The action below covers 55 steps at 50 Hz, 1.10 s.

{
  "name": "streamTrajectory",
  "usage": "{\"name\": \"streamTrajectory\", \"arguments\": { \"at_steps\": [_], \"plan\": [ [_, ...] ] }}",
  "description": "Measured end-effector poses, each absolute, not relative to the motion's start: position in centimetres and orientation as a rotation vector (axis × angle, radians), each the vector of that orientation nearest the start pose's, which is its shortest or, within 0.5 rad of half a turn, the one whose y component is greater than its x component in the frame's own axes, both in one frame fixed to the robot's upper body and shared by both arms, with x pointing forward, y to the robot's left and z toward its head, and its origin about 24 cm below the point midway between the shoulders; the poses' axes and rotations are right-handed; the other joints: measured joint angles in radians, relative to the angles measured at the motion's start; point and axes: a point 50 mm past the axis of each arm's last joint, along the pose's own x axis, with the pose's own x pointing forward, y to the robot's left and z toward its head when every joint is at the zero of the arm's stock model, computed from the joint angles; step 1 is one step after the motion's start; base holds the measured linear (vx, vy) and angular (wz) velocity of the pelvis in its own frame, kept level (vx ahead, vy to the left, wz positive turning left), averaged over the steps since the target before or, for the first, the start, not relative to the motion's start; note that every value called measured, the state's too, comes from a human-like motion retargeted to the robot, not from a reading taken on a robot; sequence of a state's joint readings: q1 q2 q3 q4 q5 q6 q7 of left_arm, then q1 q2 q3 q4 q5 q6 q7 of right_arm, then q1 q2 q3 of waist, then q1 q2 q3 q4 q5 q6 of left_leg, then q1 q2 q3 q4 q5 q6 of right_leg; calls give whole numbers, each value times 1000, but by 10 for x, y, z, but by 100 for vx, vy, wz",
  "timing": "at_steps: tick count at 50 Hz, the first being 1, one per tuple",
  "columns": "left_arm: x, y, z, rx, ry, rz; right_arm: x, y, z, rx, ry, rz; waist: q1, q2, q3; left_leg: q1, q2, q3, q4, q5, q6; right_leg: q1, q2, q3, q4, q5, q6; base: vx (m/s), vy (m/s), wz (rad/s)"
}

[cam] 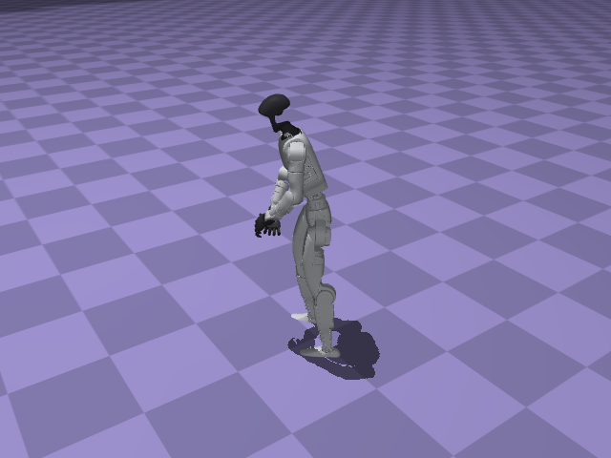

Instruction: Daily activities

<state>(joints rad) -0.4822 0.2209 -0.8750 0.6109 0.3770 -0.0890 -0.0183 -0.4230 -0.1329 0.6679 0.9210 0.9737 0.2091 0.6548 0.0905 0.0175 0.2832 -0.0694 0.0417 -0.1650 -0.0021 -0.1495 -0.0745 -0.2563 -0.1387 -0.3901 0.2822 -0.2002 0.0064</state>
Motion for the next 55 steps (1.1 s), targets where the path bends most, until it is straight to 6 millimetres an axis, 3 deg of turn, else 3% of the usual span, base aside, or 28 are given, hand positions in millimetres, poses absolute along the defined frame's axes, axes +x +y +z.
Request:
{"name": "streamTrajectory", "arguments": {
  "at_steps": [18,28,38,55],
  "plan": [
    [280,46,-6,1070,-133,-678,251,-51,-63,584,721,725,-10,-19,10,-14,18,-10,24,-22,-8,-20,12,0,43,-39,-20,0,0,0],
    [291,39,25,1109,-358,-523,262,-54,-55,537,640,611,-19,-36,27,-30,25,-26,34,-24,-14,-31,11,-18,66,-56,-34,0,0,0],
    [299,42,80,1091,-640,-309,265,-70,-58,480,596,507,-9,-34,32,-31,28,-37,5,1,-16,-37,4,-36,80,-61,-44,-1,-1,7],
    [304,78,97,1266,-694,-209,259,-85,-73,359,672,541,22,-8,35,-34,52,-73,-43,38,-29,-30,15,-73,77,-55,-72,-1,-3,20]
  ]
}}
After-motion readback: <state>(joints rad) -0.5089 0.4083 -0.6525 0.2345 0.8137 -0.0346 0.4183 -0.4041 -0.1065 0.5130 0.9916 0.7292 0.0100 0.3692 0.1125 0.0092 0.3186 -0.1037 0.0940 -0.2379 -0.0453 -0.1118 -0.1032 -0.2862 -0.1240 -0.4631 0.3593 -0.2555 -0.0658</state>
